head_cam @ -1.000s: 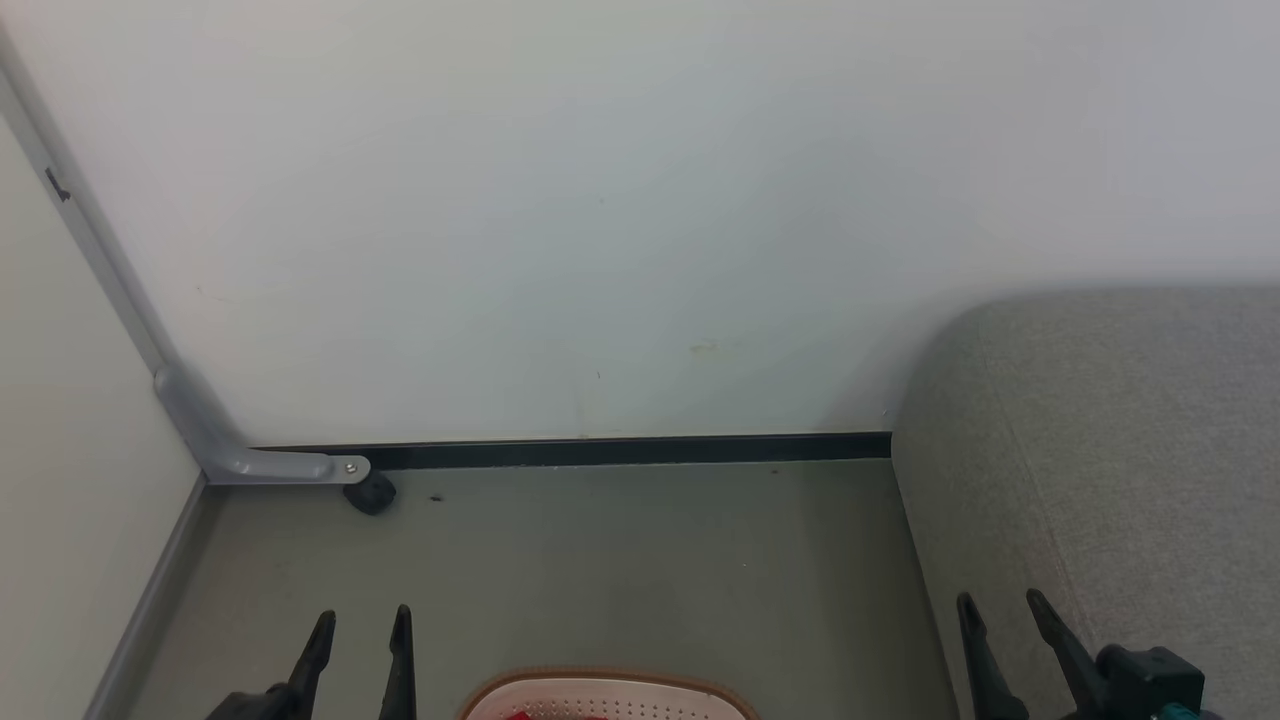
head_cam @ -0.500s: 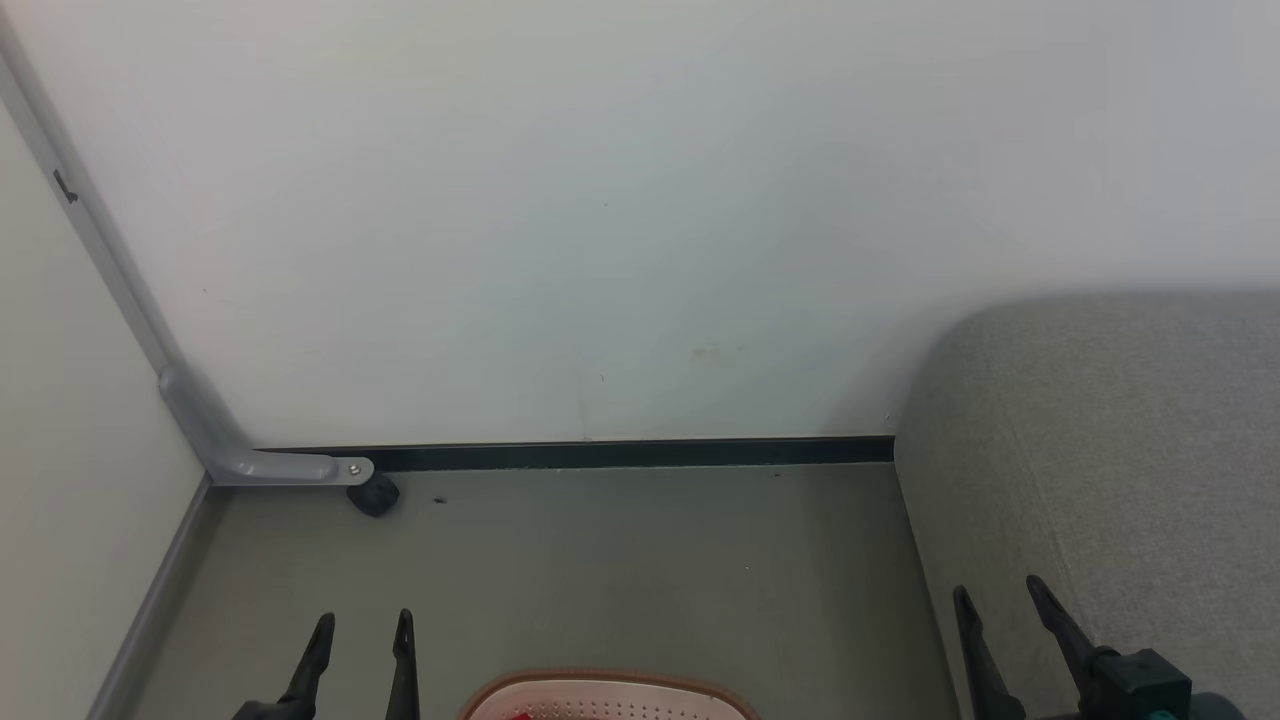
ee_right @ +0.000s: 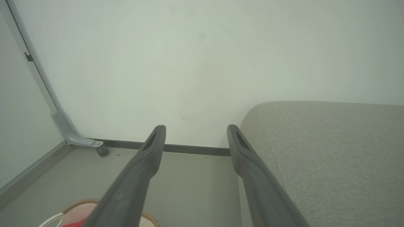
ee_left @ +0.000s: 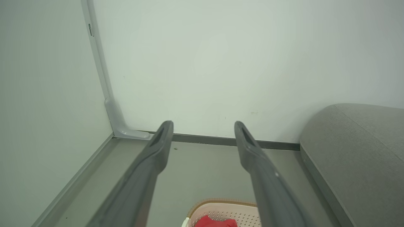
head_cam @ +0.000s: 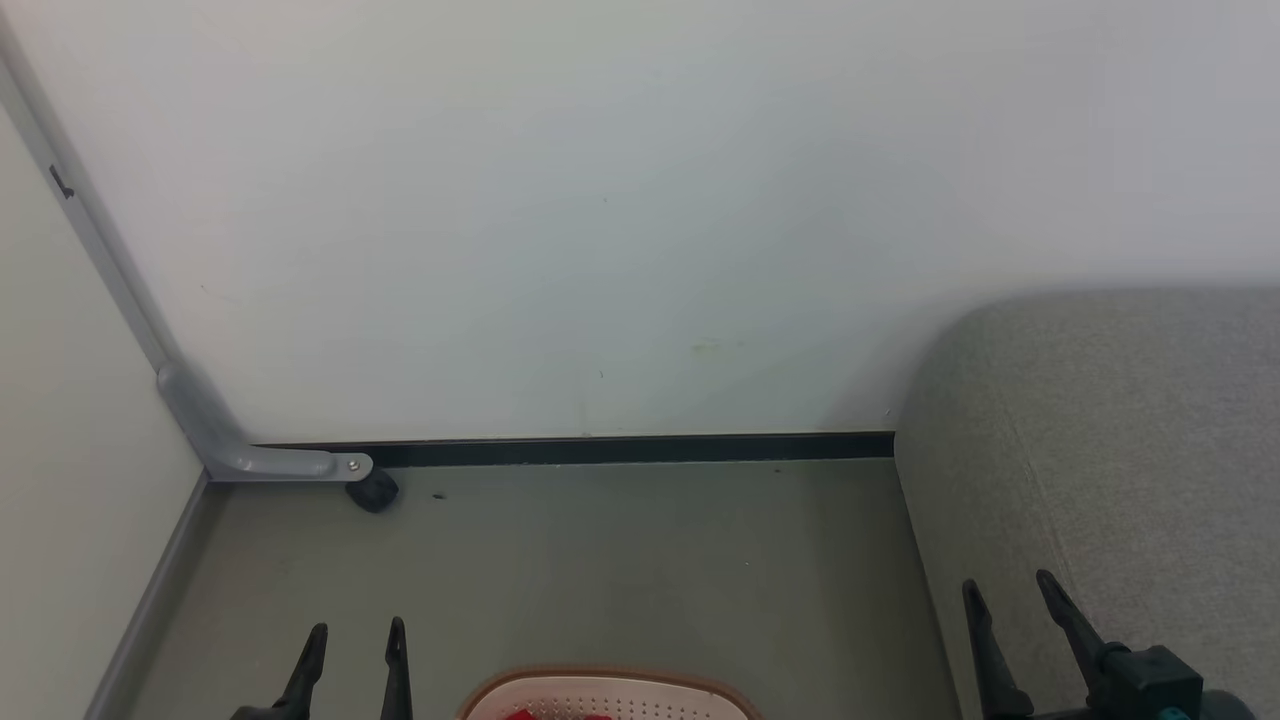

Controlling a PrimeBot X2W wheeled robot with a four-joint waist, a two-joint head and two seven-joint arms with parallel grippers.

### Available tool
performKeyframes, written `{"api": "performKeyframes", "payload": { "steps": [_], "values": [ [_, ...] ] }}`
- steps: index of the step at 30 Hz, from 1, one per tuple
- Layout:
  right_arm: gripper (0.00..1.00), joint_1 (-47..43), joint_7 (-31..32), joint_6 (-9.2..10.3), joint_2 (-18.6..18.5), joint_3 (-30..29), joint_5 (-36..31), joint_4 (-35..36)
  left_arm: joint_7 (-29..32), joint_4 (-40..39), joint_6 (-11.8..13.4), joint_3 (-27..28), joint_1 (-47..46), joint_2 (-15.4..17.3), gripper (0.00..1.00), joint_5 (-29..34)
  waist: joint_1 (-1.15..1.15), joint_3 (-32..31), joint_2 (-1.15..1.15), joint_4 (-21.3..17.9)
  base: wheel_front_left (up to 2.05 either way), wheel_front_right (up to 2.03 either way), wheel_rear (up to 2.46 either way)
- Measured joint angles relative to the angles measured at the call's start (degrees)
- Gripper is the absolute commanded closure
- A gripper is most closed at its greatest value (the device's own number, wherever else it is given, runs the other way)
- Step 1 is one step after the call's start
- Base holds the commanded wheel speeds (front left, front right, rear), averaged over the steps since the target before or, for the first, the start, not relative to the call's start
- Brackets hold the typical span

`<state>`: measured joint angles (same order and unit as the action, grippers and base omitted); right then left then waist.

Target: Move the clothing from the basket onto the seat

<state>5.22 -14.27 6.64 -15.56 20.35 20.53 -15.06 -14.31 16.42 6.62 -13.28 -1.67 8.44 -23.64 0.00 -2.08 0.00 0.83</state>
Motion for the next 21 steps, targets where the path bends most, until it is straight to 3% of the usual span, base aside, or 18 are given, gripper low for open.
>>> {"api": "performKeyframes", "payload": {
  "steps": [21],
  "values": [
    [0.00, 0.1, 0.0, 0.18, 0.8, -0.8, -1.9, 2.4, 0.1, 4.4, -1.0, -2.0, 0.8, -2.0, 0.00, -1.0, 0.00, 1.5, 0.00, -1.0, 0.00, 0.00, 0.00]
  ]
}}
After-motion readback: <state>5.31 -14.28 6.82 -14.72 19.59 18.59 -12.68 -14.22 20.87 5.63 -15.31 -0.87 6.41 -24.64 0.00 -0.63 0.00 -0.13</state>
